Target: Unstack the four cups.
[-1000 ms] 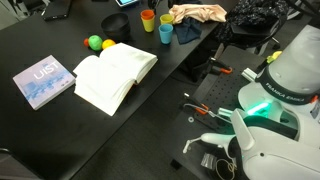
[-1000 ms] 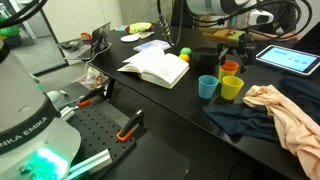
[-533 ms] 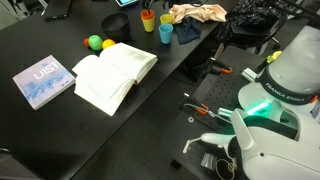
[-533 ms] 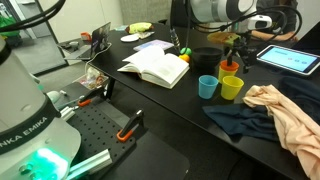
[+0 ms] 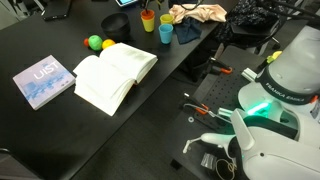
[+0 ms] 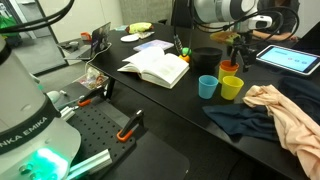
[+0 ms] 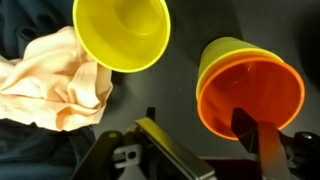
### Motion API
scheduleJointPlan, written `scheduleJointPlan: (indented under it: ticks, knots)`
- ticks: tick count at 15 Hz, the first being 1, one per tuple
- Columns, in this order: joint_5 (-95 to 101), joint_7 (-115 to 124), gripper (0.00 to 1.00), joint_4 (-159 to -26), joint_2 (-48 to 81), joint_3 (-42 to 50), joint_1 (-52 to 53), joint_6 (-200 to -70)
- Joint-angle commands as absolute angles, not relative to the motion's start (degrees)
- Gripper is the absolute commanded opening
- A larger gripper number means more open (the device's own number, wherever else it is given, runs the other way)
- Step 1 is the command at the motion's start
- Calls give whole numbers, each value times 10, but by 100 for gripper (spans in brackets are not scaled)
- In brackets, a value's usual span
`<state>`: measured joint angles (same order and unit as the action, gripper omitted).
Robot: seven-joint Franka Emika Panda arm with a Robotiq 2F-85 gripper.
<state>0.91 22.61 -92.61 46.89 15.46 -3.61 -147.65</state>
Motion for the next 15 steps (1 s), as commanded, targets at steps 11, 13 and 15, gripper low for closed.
scheduleJointPlan:
  ticks: [11, 13, 15]
  knots:
    - [2, 202, 3, -911, 457, 134, -43, -1442]
    - [12, 189, 3, -918, 450, 136, -40, -1434]
    - [18, 174, 3, -925, 443, 137, -39, -1429]
